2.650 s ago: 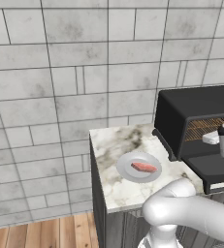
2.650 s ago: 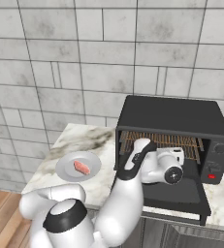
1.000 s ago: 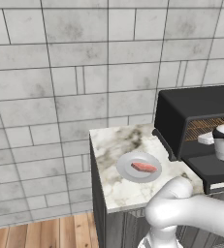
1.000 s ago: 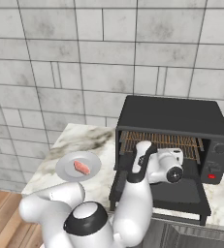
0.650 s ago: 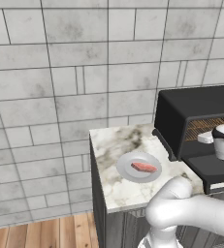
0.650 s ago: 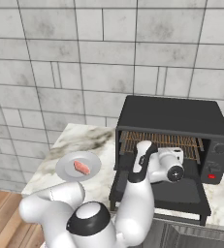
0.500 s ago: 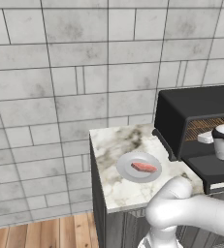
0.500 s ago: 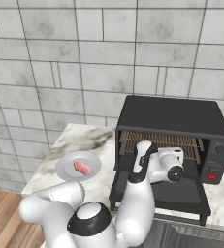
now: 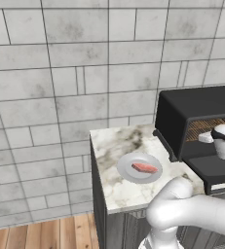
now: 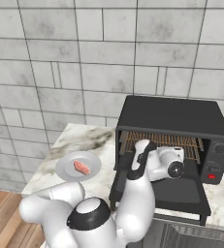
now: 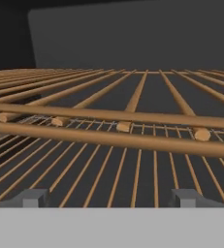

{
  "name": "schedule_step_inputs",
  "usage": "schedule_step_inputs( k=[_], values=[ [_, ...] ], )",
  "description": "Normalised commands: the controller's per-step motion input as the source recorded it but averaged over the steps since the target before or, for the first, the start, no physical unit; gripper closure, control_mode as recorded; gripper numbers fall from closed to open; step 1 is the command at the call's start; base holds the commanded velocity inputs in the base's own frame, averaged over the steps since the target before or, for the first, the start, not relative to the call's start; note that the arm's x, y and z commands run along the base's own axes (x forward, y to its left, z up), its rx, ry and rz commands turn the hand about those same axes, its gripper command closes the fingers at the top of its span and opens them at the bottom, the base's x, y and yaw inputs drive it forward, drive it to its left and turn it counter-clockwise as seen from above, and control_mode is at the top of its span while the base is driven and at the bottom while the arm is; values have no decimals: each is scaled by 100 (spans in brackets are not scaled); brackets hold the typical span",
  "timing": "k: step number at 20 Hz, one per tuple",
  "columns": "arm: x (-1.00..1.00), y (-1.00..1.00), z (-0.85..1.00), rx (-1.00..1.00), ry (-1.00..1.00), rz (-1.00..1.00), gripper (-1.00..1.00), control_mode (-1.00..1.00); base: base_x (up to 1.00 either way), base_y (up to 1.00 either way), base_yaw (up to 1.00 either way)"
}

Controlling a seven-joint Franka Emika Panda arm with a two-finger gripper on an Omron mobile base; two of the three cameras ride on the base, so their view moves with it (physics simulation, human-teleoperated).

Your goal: Open the toaster oven door. Place the baguette on the top rack in the toaster oven and place the steak on the bottom rack.

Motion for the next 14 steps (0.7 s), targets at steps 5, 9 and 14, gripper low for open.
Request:
schedule_step_inputs(
  k=[5, 9, 14],
  values=[
    [-18, 0, -36, 0, 7, 0, -100, -100, 0, 0, 0],
    [-32, 0, -43, 0, 3, 0, -100, -100, 0, 0, 0],
    [-46, 0, -51, 0, 2, 0, -100, -100, 0, 0, 0]
  ],
)
